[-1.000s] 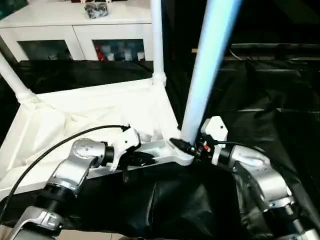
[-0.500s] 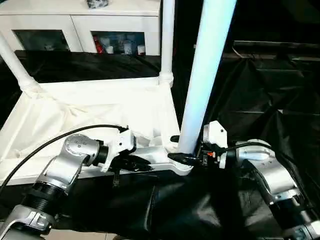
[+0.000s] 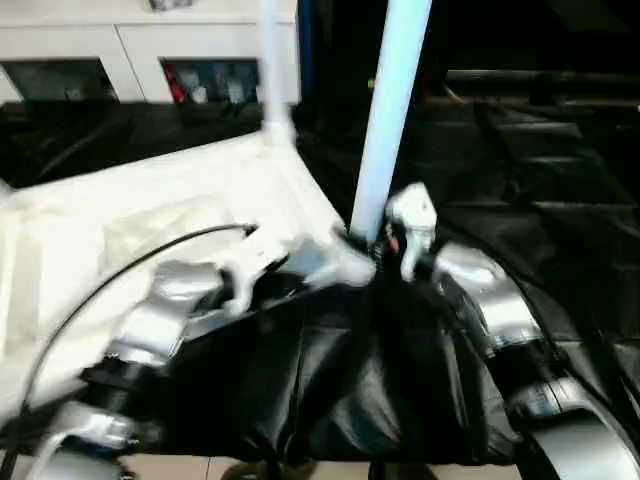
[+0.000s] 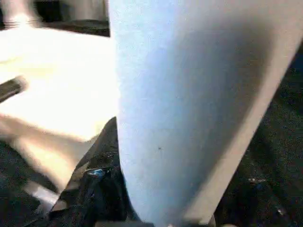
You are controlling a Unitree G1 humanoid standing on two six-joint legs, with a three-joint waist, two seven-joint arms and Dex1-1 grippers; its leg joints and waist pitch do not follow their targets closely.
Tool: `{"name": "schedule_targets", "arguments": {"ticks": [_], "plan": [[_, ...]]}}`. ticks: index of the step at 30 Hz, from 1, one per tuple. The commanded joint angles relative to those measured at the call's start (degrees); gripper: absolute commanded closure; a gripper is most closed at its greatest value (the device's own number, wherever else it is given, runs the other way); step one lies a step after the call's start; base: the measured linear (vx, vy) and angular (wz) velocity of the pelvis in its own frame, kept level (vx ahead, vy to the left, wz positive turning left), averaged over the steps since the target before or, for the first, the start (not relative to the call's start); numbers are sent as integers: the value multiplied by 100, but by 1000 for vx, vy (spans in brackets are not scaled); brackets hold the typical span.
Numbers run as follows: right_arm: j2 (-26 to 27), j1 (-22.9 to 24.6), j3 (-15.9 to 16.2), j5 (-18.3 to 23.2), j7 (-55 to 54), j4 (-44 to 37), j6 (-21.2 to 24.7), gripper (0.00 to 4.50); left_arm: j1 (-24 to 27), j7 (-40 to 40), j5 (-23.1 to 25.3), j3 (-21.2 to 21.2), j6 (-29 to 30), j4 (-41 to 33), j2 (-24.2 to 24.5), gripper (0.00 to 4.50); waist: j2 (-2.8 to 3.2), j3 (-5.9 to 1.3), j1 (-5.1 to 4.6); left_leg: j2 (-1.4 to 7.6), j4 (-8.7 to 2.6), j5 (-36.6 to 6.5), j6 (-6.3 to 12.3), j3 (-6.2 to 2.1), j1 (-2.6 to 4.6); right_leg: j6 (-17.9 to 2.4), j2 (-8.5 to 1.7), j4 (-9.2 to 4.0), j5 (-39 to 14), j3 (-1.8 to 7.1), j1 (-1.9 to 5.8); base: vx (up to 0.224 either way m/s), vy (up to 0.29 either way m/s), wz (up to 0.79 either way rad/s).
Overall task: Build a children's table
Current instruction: Insert table leg to table base
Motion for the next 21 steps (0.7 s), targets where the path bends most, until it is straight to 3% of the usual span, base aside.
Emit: {"name": "schedule_targets", "arguments": {"ticks": [1, 4, 6, 8, 10, 14, 18, 19, 21], "plan": [[97, 156, 93, -329, -416, 763, 387, 260, -181, 939, 120, 364, 326, -690, -367, 450, 16, -338, 34, 502, -535, -1576, 0, -234, 115, -1559, -436, -470, -1422, 315, 203, 0, 0, 0], [192, 77, 122, -360, -457, 856, 408, 260, -84, 1120, 283, 120, 313, -860, -583, 450, -3, -388, 96, 492, -469, -890, 363, -214, 77, -1720, -420, -382, -531, 291, 251, 36, 2, 2], [297, -10, 88, -339, -438, 1046, 384, 260, -42, 1109, 221, 1, 338, -860, -695, 450, -14, -436, 84, 481, -418, -428, 616, -218, 39, -1837, -412, -288, 117, 262, 298, 61, 8, -2], [360, -81, 101, -364, -424, 1215, 312, 260, -67, 1186, 211, -47, 373, -813, -736, 450, -8, -428, 89, 471, -401, -447, 790, -202, 57, -1933, -418, -298, 169, 255, 290, 34, 6, -2], [394, -94, 95, -369, -434, 1262, 282, 260, -112, 1215, 245, -45, 402, -790, -722, 450, -6, -412, 83, 483, -424, -661, 760, -205, 67, -1890, -412, -336, -185, 249, 284, 0, 0, 0], [467, -114, 83, -348, -376, 1308, 268, 260, -139, 1158, 296, -73, 444, -819, -692, 450, 4, -406, 76, 494, -457, -1004, 517, -218, 89, -1761, -416, -381, -756, 262, 277, 0, 0, 0], [563, -162, 9, -367, -421, 1393, 107, 260, -144, 1078, 267, -120, 400, -795, -607, 450, 8, -438, 74, 482, -435, -842, 518, -213, 83, -1791, -416, -343, -468, 263, 291, 0, 0, 0], [580, -164, -28, -321, -365, 1392, 77, 204, -134, 1045, 243, -124, 404, -792, -591, 450, 12, -441, 73, 480, -428, -788, 550, -211, 79, -1819, -421, -337, -379, 260, 289, 0, 0, 0], [607, -165, -118, -251, -311, 1357, 13, 190, -116, 959, 220, -152, 376, -781, -543, 450, 14, -460, 74, 480, -411, -704, 600, -208, 90, -1872, -414, -319, -245, 257, 295, 0, 0, 0]]}}
